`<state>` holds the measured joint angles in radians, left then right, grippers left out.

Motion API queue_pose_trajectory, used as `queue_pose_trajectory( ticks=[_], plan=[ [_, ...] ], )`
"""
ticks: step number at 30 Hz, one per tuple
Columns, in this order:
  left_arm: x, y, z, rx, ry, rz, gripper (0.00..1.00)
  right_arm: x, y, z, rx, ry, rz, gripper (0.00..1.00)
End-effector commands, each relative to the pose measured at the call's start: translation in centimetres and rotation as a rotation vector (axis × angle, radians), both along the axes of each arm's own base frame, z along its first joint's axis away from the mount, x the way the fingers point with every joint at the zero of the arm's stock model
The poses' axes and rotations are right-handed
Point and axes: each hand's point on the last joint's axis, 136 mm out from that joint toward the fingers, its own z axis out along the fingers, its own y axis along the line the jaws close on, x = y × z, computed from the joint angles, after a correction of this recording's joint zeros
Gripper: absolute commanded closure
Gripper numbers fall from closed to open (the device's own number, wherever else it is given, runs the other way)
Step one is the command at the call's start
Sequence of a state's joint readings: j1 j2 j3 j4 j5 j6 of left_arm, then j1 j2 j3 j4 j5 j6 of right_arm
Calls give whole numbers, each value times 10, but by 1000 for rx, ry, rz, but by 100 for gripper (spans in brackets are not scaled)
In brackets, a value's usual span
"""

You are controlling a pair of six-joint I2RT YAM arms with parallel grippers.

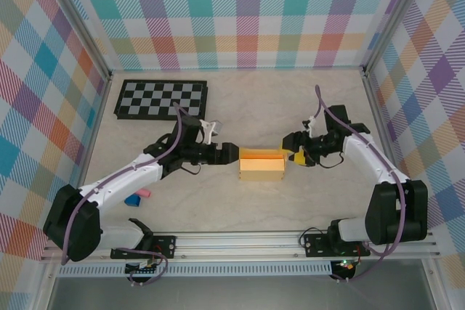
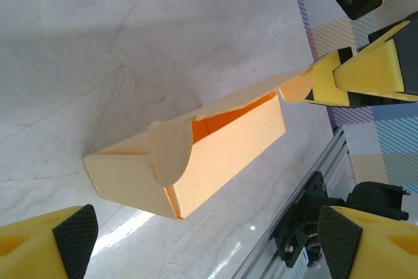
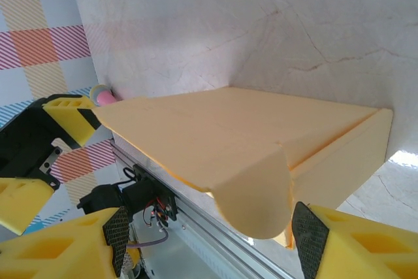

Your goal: Fold the paper box

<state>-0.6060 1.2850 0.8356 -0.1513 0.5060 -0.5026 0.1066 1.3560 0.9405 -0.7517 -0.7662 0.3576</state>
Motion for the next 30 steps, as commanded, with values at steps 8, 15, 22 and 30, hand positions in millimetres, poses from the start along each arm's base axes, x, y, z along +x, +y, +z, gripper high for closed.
queue_pose_trajectory(
  ticks=[8, 15, 22, 30],
  plan=[
    [19, -26, 15, -105, -23, -42, 15, 11, 3, 21, 3, -50, 23, 30],
    [21, -41, 18, -151, -21, -59, 16, 11, 9, 16, 56, -26, 23, 31],
    [15, -53, 24, -178, -20, -98, 18, 9, 13, 17, 85, -19, 24, 32],
    [-2, -51, 13, -156, 9, -112, 21, 3, 14, 17, 93, -14, 21, 34]
  ],
)
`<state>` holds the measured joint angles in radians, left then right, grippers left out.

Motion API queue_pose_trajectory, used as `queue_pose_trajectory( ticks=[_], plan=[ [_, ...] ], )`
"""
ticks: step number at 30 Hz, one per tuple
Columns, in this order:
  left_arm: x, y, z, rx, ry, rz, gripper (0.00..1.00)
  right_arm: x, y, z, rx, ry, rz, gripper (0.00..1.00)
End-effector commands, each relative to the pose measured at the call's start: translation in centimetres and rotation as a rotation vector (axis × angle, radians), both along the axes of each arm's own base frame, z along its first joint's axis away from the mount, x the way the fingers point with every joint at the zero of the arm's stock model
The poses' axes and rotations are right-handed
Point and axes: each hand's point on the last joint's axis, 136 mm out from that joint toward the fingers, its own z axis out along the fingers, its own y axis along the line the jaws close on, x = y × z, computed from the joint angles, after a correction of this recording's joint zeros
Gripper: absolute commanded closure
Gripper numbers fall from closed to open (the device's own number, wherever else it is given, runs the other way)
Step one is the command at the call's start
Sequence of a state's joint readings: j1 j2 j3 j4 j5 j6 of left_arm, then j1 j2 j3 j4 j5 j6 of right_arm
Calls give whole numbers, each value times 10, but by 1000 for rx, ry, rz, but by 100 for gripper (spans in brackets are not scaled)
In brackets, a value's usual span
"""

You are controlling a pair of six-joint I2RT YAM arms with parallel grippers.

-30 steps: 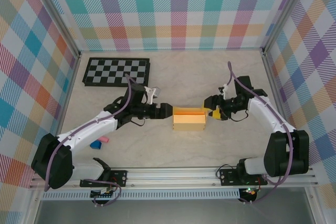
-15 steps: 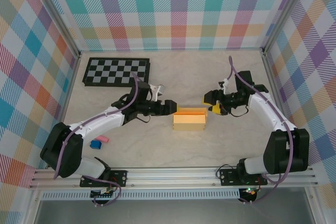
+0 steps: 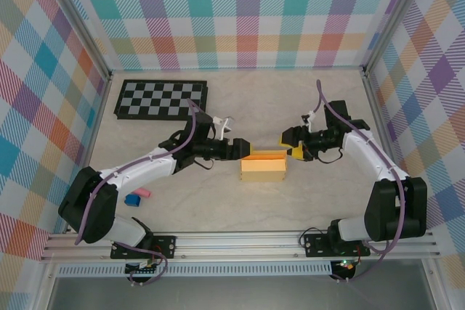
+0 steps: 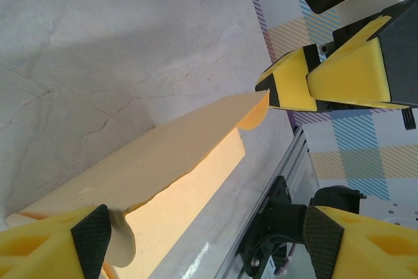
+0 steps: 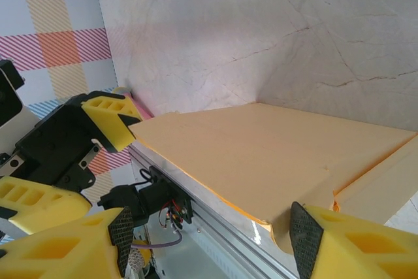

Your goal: Fold the paper box

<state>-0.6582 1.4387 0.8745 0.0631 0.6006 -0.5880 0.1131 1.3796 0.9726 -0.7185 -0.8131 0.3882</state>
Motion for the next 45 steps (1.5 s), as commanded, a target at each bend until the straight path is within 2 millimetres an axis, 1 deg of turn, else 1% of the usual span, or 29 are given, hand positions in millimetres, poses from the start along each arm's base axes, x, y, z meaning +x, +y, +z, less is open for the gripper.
queue_pose_trajectory(
  ticks=[1, 5, 11, 18, 25, 30, 33, 35, 37, 39, 42, 45],
  plan=[
    [-10, -4, 10, -32, -15, -26, 21, -7, 6, 5, 41, -3, 18, 35],
    [-13, -4, 6, -28, -12, -24, 21, -9, 6, 2, 40, 1, 15, 36],
    [-19, -10, 0, -16, -15, -55, 22, -14, 5, -3, 26, 12, 22, 39],
    [-23, -7, -5, 3, -33, -60, 22, -17, 2, -9, 2, 16, 36, 40],
    [-23, -4, -6, 38, -62, -67, 23, -17, -6, -13, -86, 4, 62, 41],
    [-26, -5, -7, 45, -71, -75, 24, -19, -5, -14, -79, 10, 74, 46],
    [-27, -7, -8, 48, -76, -81, 24, -19, -5, -15, -80, 12, 72, 46],
    [-28, -9, -8, 46, -80, -87, 24, -19, -5, -16, -80, 13, 73, 50],
    [-28, -10, -8, 47, -86, -91, 24, -19, -6, -17, -84, 14, 74, 51],
    [-28, -9, -7, 50, -95, -93, 23, -19, -6, -18, -89, 12, 75, 53],
    [-28, -8, -4, 51, -116, -94, 22, -20, -7, -20, -96, 13, 78, 53],
    [-29, -6, -4, 66, -137, -103, 18, -20, -8, -21, -102, 12, 81, 53]
  ],
)
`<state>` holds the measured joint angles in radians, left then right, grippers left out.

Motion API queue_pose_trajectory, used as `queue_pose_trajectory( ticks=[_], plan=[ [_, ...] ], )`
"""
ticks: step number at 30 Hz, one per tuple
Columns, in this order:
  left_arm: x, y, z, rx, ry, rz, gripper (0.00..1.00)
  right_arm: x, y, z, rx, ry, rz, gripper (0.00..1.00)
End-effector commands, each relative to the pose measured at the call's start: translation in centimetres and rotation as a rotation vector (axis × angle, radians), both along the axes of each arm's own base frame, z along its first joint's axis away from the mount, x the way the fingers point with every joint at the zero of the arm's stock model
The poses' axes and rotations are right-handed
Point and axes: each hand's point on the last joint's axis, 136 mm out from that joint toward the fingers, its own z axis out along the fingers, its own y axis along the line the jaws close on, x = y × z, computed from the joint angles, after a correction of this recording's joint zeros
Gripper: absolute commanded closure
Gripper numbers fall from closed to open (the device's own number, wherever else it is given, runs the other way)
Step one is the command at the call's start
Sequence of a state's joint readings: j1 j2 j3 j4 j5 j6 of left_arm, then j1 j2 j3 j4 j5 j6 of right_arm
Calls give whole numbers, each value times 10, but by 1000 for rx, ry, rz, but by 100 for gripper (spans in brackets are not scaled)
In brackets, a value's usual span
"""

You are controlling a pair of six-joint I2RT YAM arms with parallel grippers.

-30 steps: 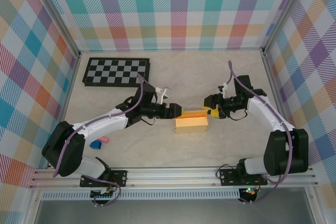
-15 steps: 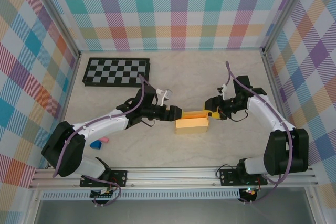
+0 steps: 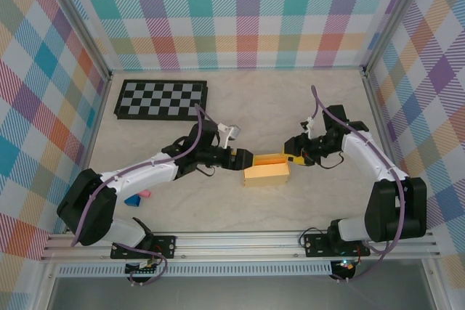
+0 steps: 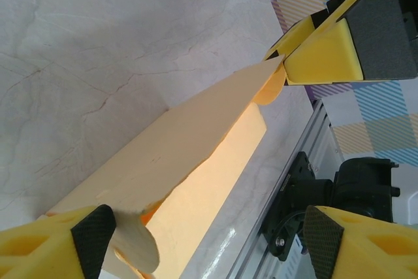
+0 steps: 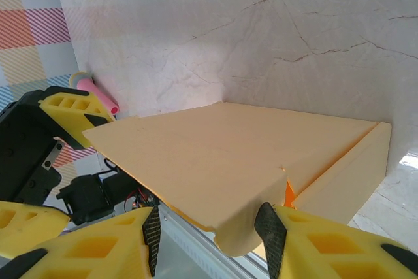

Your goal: Fold the paper box

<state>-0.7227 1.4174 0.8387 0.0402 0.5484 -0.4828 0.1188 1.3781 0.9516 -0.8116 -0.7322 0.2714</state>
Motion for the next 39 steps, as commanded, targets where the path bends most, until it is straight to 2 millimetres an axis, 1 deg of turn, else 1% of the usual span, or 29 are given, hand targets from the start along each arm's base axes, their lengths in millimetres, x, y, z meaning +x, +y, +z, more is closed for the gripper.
queue_pose_trajectory(
  ticks=[1, 3, 6, 11, 13, 16, 17, 19, 21, 23, 26, 30, 34, 39],
  plan=[
    [-7, 1, 10, 10, -68, -35, 16, -2, 2, 0, -1, 0, 28, 53],
    [-7, 5, 11, 32, -101, -45, 11, -2, 2, 1, -1, -4, 29, 53],
    [-8, 8, 18, 62, -178, -76, 5, -1, 2, 2, -1, -7, 31, 53],
    [-1, 18, 35, 101, -321, -76, 0, -1, 2, 2, -2, -7, 34, 53],
    [4, 23, 42, 119, -372, -55, 0, -1, 2, 1, -4, -7, 34, 53],
    [10, 34, 47, 167, -477, -38, 0, -1, 2, 2, 0, -6, 33, 54],
    [8, 34, 49, 160, -523, -57, 0, -1, 2, 2, 3, -6, 34, 54],
    [-4, 36, 50, 131, -653, -136, 0, -2, 2, 3, 1, -9, 35, 54],
    [-19, 38, 44, 121, -761, -227, 0, -2, 2, 3, -1, -10, 36, 54],
    [-16, 41, 35, 152, -810, -234, 0, -2, 2, 3, -1, -11, 39, 55],
    [-14, 36, 22, 205, -832, -318, 0, -1, 2, 3, -2, -10, 38, 55],
    [-24, 27, 3, 187, -907, -453, 0, -1, 2, 3, -2, -12, 36, 55],
    [-19, 23, -12, 191, -944, -470, 0, 0, 2, 4, 0, -14, 38, 55],
    [-24, 18, -18, 162, -1008, -505, 0, 1, 2, 4, -2, -15, 39, 56]
  ],
)
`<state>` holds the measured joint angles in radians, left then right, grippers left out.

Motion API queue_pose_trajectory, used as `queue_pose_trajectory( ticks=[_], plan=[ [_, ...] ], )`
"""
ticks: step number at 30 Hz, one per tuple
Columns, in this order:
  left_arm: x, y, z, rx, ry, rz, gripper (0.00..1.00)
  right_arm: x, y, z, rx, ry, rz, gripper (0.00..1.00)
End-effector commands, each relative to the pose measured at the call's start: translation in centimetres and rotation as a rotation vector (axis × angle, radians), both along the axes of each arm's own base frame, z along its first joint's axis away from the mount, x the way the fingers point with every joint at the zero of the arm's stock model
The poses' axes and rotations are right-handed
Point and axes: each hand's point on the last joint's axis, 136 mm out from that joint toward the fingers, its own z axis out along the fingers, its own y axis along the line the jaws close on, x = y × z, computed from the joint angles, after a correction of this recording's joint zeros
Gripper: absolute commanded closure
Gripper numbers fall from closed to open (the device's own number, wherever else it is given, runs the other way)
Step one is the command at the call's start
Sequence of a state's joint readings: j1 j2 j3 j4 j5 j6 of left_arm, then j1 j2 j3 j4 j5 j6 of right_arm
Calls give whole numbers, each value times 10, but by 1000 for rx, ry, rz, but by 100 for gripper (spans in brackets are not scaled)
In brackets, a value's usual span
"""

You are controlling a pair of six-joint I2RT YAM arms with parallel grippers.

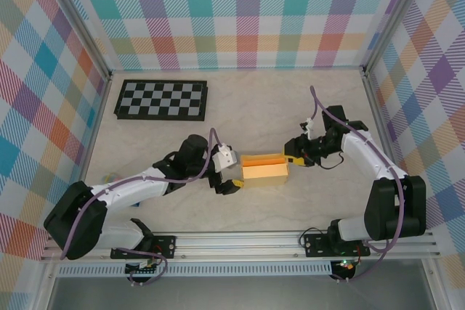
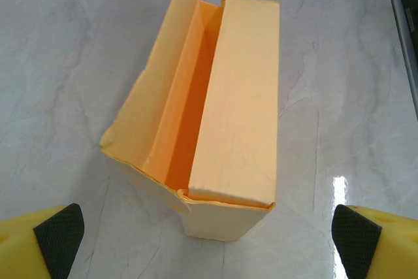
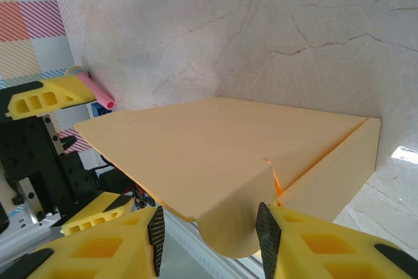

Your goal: Fold the paper box

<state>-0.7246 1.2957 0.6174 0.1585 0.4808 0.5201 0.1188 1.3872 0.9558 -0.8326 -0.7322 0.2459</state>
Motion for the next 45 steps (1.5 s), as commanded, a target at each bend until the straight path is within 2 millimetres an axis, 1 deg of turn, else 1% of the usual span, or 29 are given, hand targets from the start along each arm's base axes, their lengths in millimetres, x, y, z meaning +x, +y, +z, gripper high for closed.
queue_pose_trajectory(
  ticks=[1, 5, 7, 9, 14, 18, 28, 32, 33, 36, 38, 39, 40, 42, 45],
  plan=[
    [-7, -12, 11, -52, -117, -105, 0, 4, 2, 6, 3, -22, 21, 56],
    [-12, -18, 6, -43, -136, -145, 0, 5, 2, 6, -1, -23, 22, 56],
    [-8, -19, 2, -42, -142, -134, 0, 5, 2, 6, -1, -23, 19, 56],
    [-4, -22, 1, -56, -147, -123, 0, 5, 2, 5, -1, -20, 17, 56],
    [-1, -35, -5, -59, -138, -143, 2, 5, 2, 5, -4, -19, 14, 56],
    [1, -41, -9, -58, -145, -148, 10, 5, 1, 4, -6, -18, 12, 56],
    [5, -42, -15, -29, -193, -133, 28, 5, 0, 3, -12, -19, 3, 58],
    [5, -41, -19, -18, -197, -130, 28, 5, 0, 5, -14, -29, 3, 58],
    [4, -41, -19, -14, -199, -131, 33, 5, 0, 6, -14, -35, 3, 58],
    [6, -40, -22, -3, -204, -129, 37, 6, 0, 10, -11, -66, 2, 58],
    [7, -40, -23, 1, -204, -120, 37, 6, 0, 11, -8, -81, 5, 57],
    [8, -40, -23, 1, -206, -117, 40, 5, 0, 11, -11, -81, 4, 58],
    [8, -40, -23, 0, -206, -116, 40, 4, 0, 10, -12, -82, 5, 58],
    [8, -40, -23, 0, -209, -117, 44, 2, -1, 9, -14, -80, 5, 58],
    [7, -39, -24, 8, -210, -120, 44, 0, -1, 10, -13, -82, 3, 57]
  ],
)
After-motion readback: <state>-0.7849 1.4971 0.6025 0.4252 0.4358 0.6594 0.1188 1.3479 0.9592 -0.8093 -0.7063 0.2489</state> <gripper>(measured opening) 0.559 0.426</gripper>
